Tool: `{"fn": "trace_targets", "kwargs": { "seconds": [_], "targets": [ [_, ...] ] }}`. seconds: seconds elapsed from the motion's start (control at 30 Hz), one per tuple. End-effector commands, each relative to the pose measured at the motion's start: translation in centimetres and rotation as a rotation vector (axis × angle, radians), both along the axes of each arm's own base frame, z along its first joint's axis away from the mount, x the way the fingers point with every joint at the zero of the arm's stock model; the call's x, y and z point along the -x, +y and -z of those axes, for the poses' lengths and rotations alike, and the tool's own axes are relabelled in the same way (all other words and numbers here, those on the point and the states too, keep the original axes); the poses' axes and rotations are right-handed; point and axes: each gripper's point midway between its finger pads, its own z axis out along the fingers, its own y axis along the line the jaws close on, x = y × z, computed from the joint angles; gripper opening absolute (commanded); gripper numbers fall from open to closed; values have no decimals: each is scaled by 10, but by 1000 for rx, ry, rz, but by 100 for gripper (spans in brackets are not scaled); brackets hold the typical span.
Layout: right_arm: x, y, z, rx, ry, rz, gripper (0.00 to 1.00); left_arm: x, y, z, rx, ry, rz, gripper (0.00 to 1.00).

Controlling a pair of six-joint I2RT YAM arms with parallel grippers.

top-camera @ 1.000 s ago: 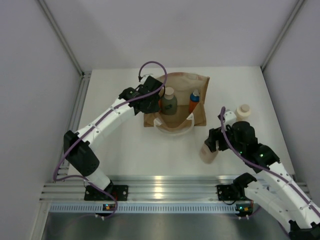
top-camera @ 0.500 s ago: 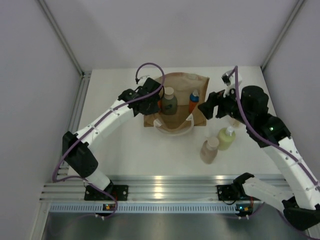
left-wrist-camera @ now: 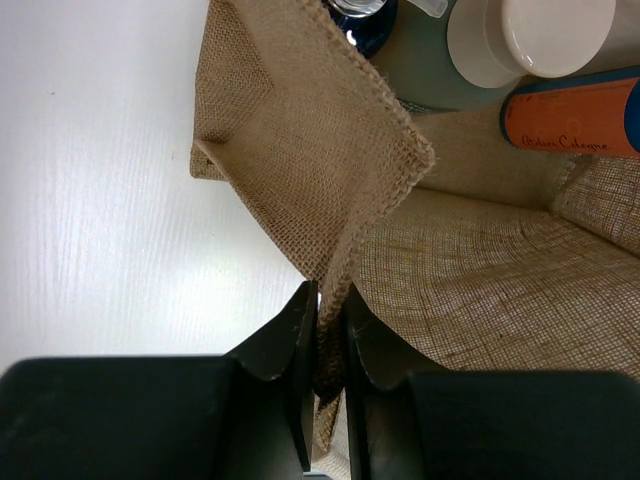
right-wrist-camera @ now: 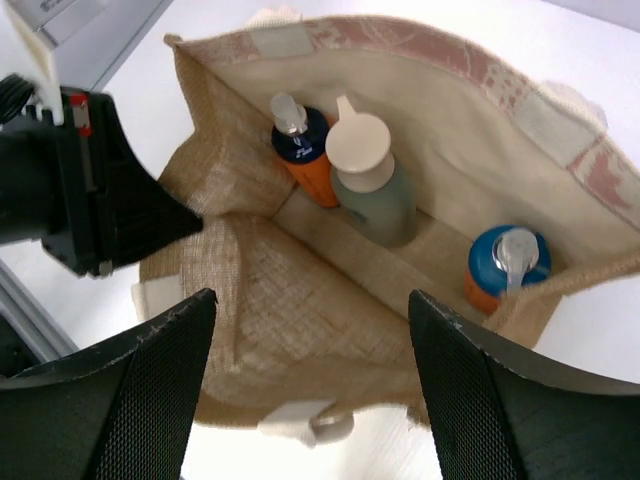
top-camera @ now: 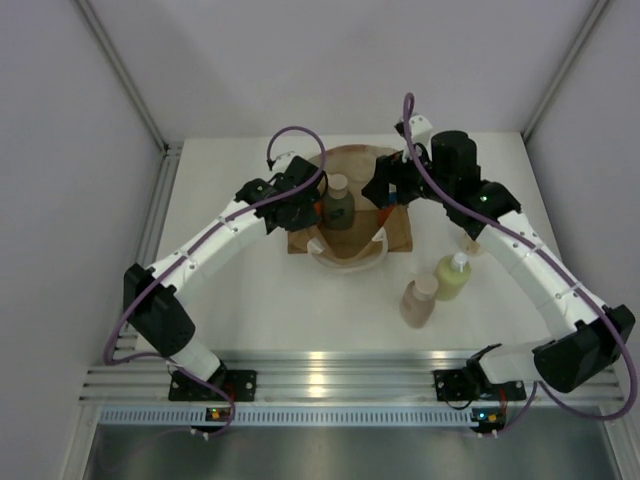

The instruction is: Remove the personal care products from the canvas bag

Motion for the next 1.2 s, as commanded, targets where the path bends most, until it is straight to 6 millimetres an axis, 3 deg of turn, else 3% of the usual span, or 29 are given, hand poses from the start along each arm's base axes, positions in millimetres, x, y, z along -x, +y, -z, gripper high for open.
{"fn": "trace_targets", "kwargs": {
  "seconds": [0.0, 0.13, 0.27, 0.5, 0.87, 0.97, 1.17],
  "targets": [
    [-21, 18, -38, -60, -127, -40, 76, 4, 7, 20, -42, 58, -12, 0],
    [-33, 30, -31, -54, -105, -60, 76, 3, 9, 22, -52, 54, -35, 0],
    [-39, 37, -40, -68, -126, -68, 76, 2, 9, 21, -44, 49, -46, 0],
    [-31, 58, -42, -88, -129, -125, 76, 0, 12, 13, -38, 26, -63, 0],
    [-48, 75, 0, 22, -106, -116, 74, 2, 21, 3, -24, -10, -111, 0],
    [-60, 80, 24, 56, -71, -104, 74, 5, 24, 3, -11, -12, -138, 0],
    [-86, 92, 46, 110, -67, -94, 74, 6, 24, 0, 2, -18, -144, 0]
  ]
}}
